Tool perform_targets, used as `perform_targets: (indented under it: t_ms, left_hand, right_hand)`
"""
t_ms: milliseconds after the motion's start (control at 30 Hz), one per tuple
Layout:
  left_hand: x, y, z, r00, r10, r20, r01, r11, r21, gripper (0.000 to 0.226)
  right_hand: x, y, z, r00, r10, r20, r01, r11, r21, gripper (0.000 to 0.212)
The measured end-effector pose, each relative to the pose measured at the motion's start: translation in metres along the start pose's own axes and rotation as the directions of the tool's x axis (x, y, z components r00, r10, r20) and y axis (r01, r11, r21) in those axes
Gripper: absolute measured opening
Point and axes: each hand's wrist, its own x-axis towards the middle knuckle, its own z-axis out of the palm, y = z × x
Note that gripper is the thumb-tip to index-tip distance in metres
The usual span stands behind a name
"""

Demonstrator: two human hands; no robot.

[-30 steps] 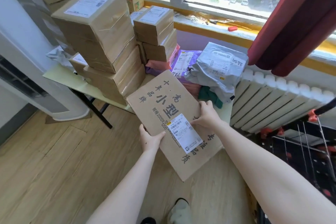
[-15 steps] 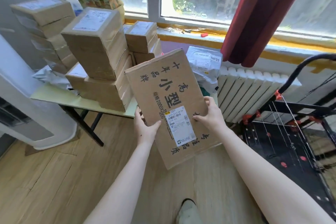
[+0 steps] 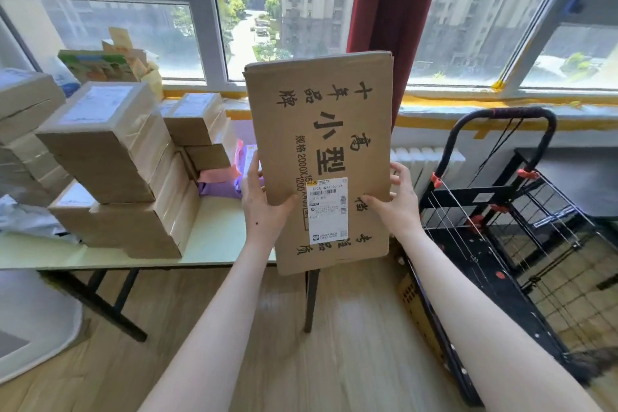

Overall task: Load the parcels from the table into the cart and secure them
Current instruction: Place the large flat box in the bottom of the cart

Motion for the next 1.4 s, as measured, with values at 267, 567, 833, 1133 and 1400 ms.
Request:
perform_targets:
  t_ms: [267,567,833,1133,1400]
  left_hand:
    - [0.034,0.04,0.104,0.985,0.129,0.112,-0.126,0.991,-0.039,0.096]
    - [0.06,0.073,0.229,0.939,0.233,0.253,-0.231,0.972,-0.04,0.094]
    - [0.062,0.087,0.321,0.915,0.241,0.324,-0.246,0.969,-0.028,0.093]
    - [0.065,0.082,0.401,0.899,0.2,0.39,-0.21,0.978,-0.017,0.093]
    - [0.096,0.067,0.469,0.854,0.162,0.494,-0.138,0.987,-0.084,0.091]
  right_hand:
    - [0.043,0.017,-0.091,0.99,0.004,-0.142,0.0,1.0,0.028,0.078]
    - [0.104,0.055,-0.195,0.968,-0.004,-0.25,0.002,1.0,-0.009,0.09]
    - [0.143,0.096,-0.272,0.964,-0.028,-0.264,0.016,0.999,-0.05,0.089]
    - [0.165,0.145,-0.315,0.94,0.07,-0.333,-0.084,0.996,-0.03,0.084]
    - [0.198,0.174,-0.331,0.899,0.131,-0.418,-0.161,0.986,-0.036,0.079]
